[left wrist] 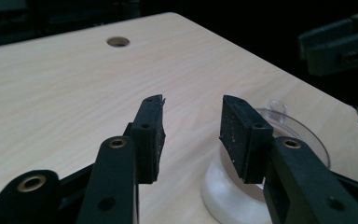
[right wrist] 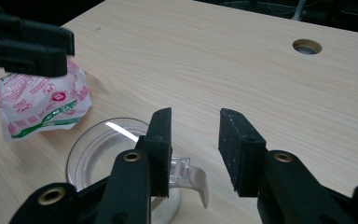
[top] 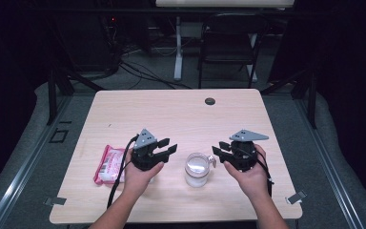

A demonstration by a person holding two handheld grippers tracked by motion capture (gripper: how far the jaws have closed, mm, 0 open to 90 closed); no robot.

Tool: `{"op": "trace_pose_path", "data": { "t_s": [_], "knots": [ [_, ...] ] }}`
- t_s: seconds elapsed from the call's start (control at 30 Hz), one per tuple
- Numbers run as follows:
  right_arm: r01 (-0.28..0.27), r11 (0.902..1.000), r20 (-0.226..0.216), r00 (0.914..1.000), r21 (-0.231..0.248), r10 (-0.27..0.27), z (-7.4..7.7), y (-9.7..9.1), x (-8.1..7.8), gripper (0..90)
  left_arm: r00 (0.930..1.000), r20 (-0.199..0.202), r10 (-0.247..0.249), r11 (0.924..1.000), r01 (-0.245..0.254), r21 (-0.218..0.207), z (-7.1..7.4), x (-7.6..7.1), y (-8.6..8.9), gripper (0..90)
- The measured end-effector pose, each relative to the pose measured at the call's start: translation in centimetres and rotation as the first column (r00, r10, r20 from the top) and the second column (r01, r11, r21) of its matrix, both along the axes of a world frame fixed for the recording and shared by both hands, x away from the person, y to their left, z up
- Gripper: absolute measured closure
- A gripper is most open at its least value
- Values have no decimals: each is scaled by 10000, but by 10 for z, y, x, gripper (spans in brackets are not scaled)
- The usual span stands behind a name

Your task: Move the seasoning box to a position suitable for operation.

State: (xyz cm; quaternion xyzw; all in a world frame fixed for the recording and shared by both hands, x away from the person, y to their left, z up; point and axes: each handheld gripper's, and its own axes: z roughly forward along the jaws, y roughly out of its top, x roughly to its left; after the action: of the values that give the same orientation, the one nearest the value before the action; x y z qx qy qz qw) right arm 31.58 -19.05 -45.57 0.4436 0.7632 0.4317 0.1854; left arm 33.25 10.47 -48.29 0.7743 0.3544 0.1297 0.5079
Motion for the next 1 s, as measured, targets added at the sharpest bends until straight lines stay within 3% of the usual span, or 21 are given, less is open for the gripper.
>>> {"op": "trace_pose_path", "data": {
  "t_s": [0.1,0.17,0.33,0.57,0.77,0.9,1.0],
  "knots": [
    [-30,9995,124,9999,-301,34,-5,4,0,663,9993,-145,-335,9994,337,123,-7,-4,-1,631],
    [8,9998,180,9998,-174,-5,-10,4,-2,683,9982,-313,-512,9983,520,260,-12,-7,-3,652],
    [25,9999,206,9998,-156,-22,-22,5,-2,741,9964,-246,-814,9895,838,1177,-23,-16,-9,707],
    [36,10000,-39,10000,-51,-36,-31,3,0,788,9885,-528,-1417,9775,1481,1503,-29,-23,-17,809],
    [3,10000,-256,9997,91,-1,-35,2,2,794,9838,-848,-1581,9751,1691,1434,-32,-22,-17,880],
    [59,10000,-99,9999,-28,-59,-36,4,1,806,9833,-878,-1593,9741,1710,1480,-34,-21,-17,894],
    [-5,9999,-138,9999,-132,3,-37,3,1,810,9830,-688,-1703,9656,1804,1875,-35,-23,-21,900]
  ]
}}
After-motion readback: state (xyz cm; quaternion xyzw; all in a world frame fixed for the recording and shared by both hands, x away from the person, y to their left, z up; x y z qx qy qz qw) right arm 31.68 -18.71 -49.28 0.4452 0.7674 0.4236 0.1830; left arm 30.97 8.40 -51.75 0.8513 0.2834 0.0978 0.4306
